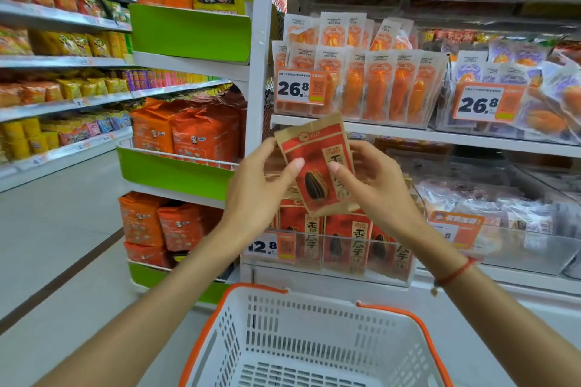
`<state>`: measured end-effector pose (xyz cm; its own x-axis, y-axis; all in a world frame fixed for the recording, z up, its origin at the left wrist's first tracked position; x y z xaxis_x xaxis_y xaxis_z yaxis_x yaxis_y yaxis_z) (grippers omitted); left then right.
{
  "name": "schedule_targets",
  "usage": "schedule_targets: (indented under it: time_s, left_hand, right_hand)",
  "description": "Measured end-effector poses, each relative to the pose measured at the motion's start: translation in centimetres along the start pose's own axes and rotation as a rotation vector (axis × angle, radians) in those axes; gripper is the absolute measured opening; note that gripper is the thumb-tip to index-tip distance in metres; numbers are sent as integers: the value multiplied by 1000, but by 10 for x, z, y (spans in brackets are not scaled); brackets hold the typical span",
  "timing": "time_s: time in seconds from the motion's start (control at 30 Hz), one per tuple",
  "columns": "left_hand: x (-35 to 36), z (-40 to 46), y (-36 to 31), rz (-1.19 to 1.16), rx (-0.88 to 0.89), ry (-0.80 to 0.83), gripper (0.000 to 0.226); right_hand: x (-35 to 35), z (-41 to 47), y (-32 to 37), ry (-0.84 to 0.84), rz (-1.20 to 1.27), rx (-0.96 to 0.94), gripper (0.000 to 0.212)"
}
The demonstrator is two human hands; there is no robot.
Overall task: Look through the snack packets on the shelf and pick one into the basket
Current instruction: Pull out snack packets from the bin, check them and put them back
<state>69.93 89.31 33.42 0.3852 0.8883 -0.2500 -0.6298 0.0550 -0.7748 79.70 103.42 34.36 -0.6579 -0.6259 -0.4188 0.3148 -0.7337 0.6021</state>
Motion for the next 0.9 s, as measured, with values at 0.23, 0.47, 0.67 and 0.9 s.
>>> schedule_targets:
  time_s: [0.23,0.47,0.67,0.9]
  left_hand:
    - [4,-28,46,-229,-229,84,10]
    - [7,-43,79,-118,-355,177,4]
    - [25,-55,105,-29,-433,271,13]
    - [52,-71,116,-70,-645,547,35]
  right_hand:
    - [25,-42,-30,61,138,210,34]
    - [41,-61,-64,92,293,393,26]
    - [50,-72,-80,44,280,427,21]
    - [41,-70,-74,-124,178,312,24]
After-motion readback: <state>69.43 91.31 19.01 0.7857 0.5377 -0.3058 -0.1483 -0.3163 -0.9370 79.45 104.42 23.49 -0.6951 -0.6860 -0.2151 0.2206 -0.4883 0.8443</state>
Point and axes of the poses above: each hand's wrist, its own z-axis towards the middle knuckle, its own x-axis out of the palm, y = z × x, the point moved 9 cm from there along z, towards the middle knuckle, and after that the axes turned 4 degrees about -x, right-handed, at the moved point
